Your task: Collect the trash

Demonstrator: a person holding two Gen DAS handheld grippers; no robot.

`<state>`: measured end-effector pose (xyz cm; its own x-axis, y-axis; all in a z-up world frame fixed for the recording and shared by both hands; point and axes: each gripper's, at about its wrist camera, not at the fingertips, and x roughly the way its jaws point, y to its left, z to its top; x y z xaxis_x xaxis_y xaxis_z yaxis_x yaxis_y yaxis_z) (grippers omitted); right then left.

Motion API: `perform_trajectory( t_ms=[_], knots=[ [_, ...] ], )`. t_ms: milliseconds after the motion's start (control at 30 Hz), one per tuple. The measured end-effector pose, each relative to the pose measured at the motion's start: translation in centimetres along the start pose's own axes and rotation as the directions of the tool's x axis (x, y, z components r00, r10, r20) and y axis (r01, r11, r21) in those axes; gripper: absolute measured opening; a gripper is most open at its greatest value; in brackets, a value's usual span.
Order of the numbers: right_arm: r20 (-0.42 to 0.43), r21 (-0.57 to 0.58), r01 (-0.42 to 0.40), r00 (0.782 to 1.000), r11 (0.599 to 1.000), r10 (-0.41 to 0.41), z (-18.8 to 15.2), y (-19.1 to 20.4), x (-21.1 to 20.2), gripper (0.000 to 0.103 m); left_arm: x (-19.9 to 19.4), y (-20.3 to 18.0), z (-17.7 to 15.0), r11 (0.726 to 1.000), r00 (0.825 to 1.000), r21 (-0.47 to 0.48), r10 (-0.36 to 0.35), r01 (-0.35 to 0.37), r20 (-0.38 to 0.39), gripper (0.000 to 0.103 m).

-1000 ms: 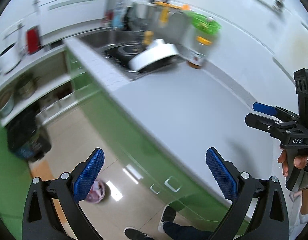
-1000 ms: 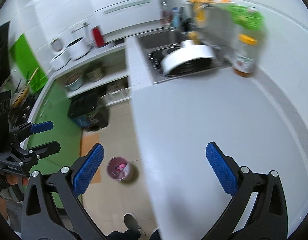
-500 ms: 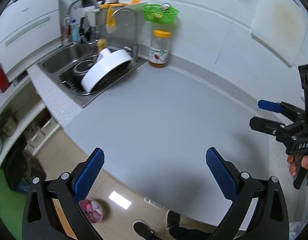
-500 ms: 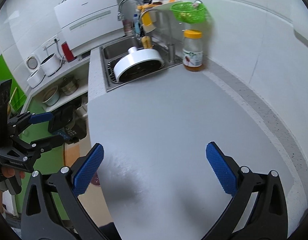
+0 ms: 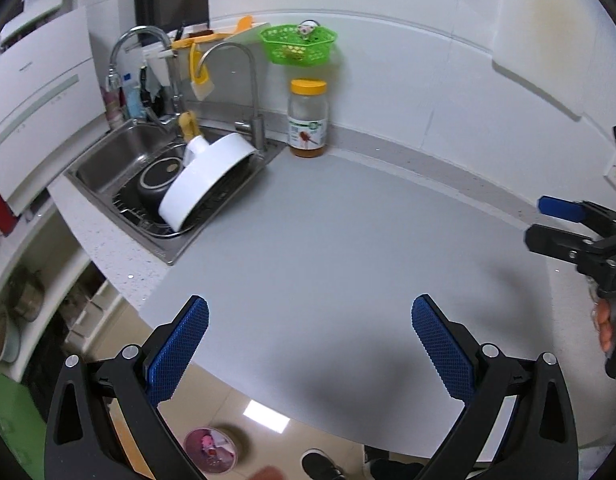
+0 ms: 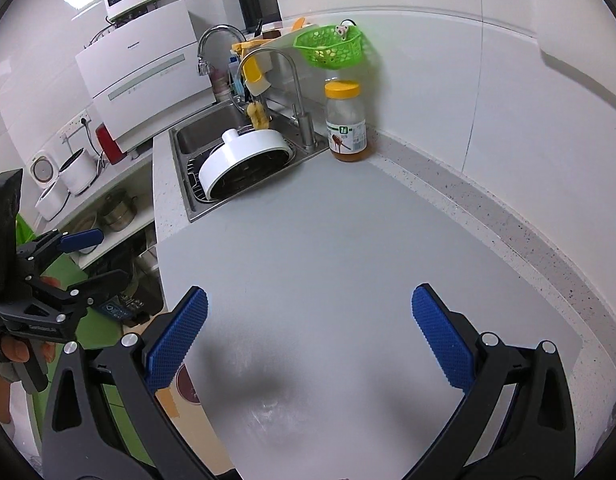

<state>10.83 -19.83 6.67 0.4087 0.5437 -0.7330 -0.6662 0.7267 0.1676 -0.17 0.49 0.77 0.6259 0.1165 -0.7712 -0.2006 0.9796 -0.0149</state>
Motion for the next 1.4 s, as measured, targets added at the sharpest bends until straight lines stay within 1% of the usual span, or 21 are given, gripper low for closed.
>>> perform_trajectory(
  t_ms=[133, 267, 333, 467, 667, 1100, 1400],
  knots=[
    [-0.012, -0.002, -0.002, 1.000, 1.000, 0.002, -0.1, 0.3, 0.4, 0.100, 0.8, 0.5, 0.1, 1.000, 1.000, -0.018, 0.008, -0.008, -0.030, 0.097],
    [-0.022, -0.008, -0.009, 1.000, 1.000, 0.009, 0.1, 0.6, 0.9, 0.100, 1.2, 1.1, 0.0, 0.998, 0.998, -0.048, -0.043, 0.041, -0.041, 0.097],
    [-0.024, -0.011, -0.010, 1.000, 1.000, 0.010, 0.2, 0.7, 1.1, 0.100, 1.3, 1.0, 0.0, 0.998, 0.998, -0.045, -0.052, 0.050, -0.041, 0.097],
    [-0.030, -0.024, -0.009, 1.000, 1.000, 0.008, 0.5, 0.9, 1.4, 0.100, 1.3, 1.0, 0.0, 0.999, 0.999, -0.036, -0.030, 0.029, -0.031, 0.097],
    [-0.031, -0.026, -0.009, 0.999, 1.000, 0.008, 0.6, 1.1, 1.5, 0.100, 1.3, 1.3, 0.3, 0.998, 0.998, -0.049, -0.050, 0.048, -0.028, 0.097],
    [-0.032, -0.034, -0.002, 0.999, 0.999, 0.001, 0.8, 1.1, 2.0, 0.100, 1.5, 1.2, 0.5, 0.999, 0.999, -0.037, -0.041, 0.040, -0.030, 0.097],
    [-0.038, -0.052, 0.007, 0.999, 0.999, -0.009, 1.0, 0.9, 2.3, 0.100, 1.5, 1.3, 0.5, 0.998, 0.998, -0.037, -0.050, 0.049, -0.029, 0.097]
  ],
)
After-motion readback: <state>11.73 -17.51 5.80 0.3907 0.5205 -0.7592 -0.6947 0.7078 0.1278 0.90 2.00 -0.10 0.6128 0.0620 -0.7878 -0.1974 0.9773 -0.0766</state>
